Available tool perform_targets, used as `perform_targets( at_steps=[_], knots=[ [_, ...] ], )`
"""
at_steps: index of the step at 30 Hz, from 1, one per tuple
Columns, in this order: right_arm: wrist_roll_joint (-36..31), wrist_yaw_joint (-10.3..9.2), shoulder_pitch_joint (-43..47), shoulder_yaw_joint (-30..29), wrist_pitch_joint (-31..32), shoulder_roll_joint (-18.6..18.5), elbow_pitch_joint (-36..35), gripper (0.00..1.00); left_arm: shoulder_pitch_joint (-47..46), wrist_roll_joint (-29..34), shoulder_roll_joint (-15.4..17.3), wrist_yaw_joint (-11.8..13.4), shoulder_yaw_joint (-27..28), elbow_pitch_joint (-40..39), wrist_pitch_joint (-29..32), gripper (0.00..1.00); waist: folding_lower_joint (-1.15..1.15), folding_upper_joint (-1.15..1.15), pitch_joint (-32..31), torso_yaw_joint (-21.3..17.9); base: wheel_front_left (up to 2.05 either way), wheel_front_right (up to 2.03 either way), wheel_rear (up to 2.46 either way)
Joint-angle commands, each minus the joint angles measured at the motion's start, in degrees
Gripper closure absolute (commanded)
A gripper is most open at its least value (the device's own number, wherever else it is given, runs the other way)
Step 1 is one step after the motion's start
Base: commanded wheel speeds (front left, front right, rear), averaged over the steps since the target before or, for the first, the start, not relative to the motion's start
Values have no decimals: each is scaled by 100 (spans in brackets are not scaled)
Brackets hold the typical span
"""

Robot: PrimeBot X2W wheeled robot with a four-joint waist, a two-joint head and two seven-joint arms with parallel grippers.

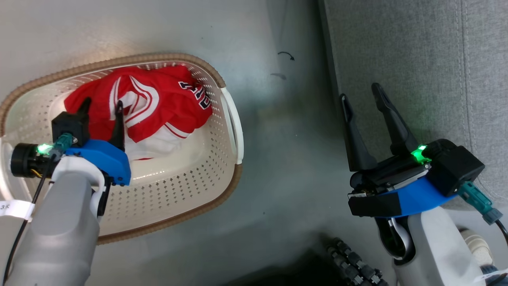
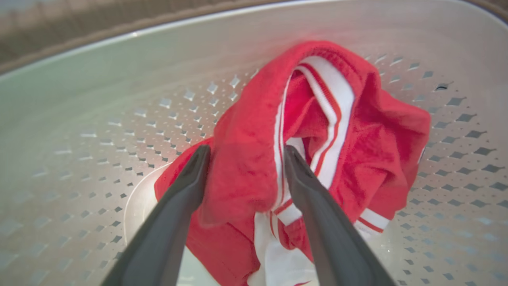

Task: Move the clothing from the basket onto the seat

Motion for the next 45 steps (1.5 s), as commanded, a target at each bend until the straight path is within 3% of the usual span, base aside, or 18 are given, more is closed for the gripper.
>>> perform_targets(
  at_steps=[1,6,8,9,27,34,45],
  knots=[
    [46,2,-68,15,-28,5,-45,0,-117,40,48,48,7,30,-17,0,-1,0,75,-47,0,0,0],
    [97,1,-89,50,-29,5,-83,0,-293,98,34,147,-2,201,-17,0,-1,0,174,-71,0,0,0],
    [122,1,-95,69,-29,5,-81,0,-329,107,21,111,-28,248,-17,96,-1,0,192,-77,0,0,0],
    [133,1,-100,76,-29,5,-80,0,-354,113,10,104,-37,248,-17,100,-1,0,198,-79,0,0,0],
    [-41,1,-188,95,-29,4,79,0,-195,18,-245,-90,-7,233,-17,100,-1,0,-211,66,0,0,0],
    [-146,2,-133,96,-26,3,222,0,160,117,-346,-202,-188,41,-17,100,-1,0,-986,271,0,0,0],
    [-354,2,288,69,-26,1,674,0,1132,183,-604,-294,-722,-725,-18,100,-1,0,-2722,704,0,0,0]
  ],
)
